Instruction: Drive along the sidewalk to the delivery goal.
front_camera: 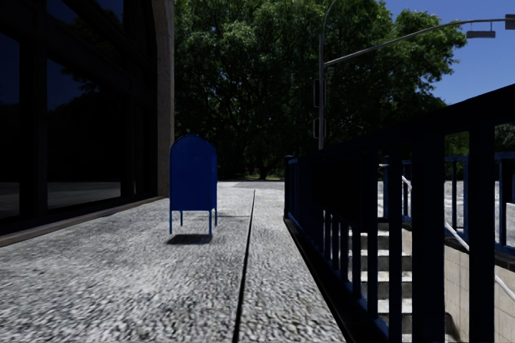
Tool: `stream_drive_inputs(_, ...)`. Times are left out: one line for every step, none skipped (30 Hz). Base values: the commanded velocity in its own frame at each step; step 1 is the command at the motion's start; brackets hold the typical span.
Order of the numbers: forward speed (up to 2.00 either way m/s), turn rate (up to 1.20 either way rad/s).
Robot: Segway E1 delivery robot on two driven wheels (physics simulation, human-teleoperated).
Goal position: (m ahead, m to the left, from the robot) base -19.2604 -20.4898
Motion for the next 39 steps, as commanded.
stream_drive_inputs(2.00,0.00)
stream_drive_inputs(2.00,0.00)
stream_drive_inputs(2.00,0.00)
stream_drive_inputs(2.00,0.00)
stream_drive_inputs(2.00,0.00)
stream_drive_inputs(2.00,0.00)
stream_drive_inputs(2.00,0.00)
stream_drive_inputs(2.00,0.00)
stream_drive_inputs(2.00,0.00)
stream_drive_inputs(2.00,0.00)
stream_drive_inputs(2.00,0.00)
stream_drive_inputs(2.00,0.00)
stream_drive_inputs(2.00,0.00)
stream_drive_inputs(2.00,0.00)
stream_drive_inputs(2.00,0.00)
stream_drive_inputs(2.00,0.00)
stream_drive_inputs(2.00,0.00)
stream_drive_inputs(2.00,0.00)
stream_drive_inputs(2.00,0.00)
stream_drive_inputs(2.00,0.00)
stream_drive_inputs(2.00,0.00)
stream_drive_inputs(2.00,0.00)
stream_drive_inputs(2.00,0.00)
stream_drive_inputs(2.00,0.00)
stream_drive_inputs(2.00,0.00)
stream_drive_inputs(2.00,0.00)
stream_drive_inputs(2.00,0.00)
stream_drive_inputs(2.00,0.00)
stream_drive_inputs(2.00,0.00)
stream_drive_inputs(2.00,0.00)
stream_drive_inputs(2.00,0.00)
stream_drive_inputs(2.00,0.00)
stream_drive_inputs(2.00,0.00)
stream_drive_inputs(2.00,0.00)
stream_drive_inputs(2.00,0.00)
stream_drive_inputs(2.00,0.00)
stream_drive_inputs(2.00,0.00)
stream_drive_inputs(2.00,0.00)
stream_drive_inputs(2.00,0.00)
